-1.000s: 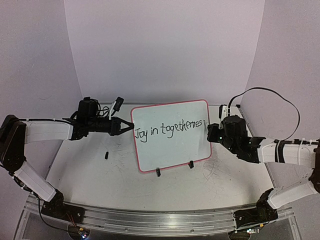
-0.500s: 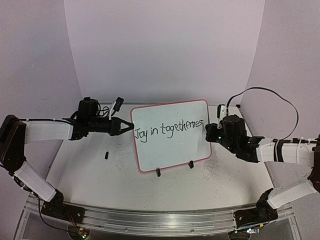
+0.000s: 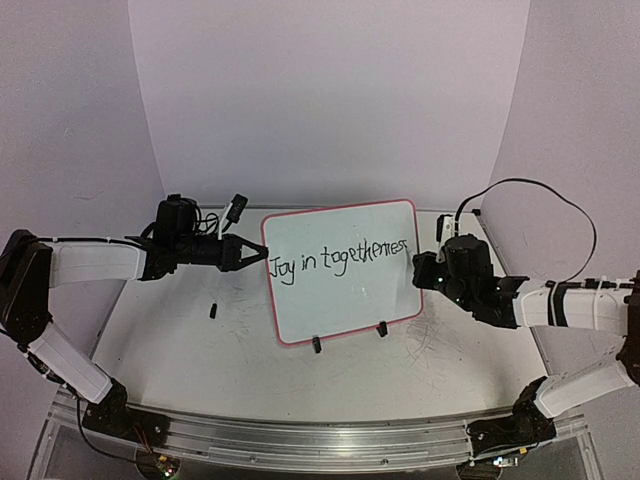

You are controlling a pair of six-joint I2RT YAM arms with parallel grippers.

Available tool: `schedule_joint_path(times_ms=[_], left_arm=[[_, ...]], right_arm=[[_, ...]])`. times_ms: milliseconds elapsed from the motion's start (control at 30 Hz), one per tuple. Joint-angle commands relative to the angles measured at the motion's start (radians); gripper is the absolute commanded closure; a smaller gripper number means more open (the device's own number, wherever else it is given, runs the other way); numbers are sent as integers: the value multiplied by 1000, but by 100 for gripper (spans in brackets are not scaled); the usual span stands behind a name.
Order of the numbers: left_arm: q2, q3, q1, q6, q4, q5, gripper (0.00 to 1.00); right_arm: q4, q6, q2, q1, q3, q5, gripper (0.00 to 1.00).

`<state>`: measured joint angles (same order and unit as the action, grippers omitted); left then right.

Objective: Write a sentence on the whiteboard

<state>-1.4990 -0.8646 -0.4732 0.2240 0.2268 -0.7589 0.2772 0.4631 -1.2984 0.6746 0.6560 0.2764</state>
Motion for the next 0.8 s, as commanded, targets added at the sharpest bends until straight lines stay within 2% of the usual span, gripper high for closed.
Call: schedule_joint_path(times_ms=[0,600,767], left_arm=[[16,-39,-20,-41,2,-10,100],[14,-43,-21,-42,1,-11,100],[16,-37,-21,-41,0,-7,100]], right_arm=[[-22,18,19,-3,-8,35,100],[-31,44,-8,39,19,-8,100],[-19,32,27,38,16,33,100]])
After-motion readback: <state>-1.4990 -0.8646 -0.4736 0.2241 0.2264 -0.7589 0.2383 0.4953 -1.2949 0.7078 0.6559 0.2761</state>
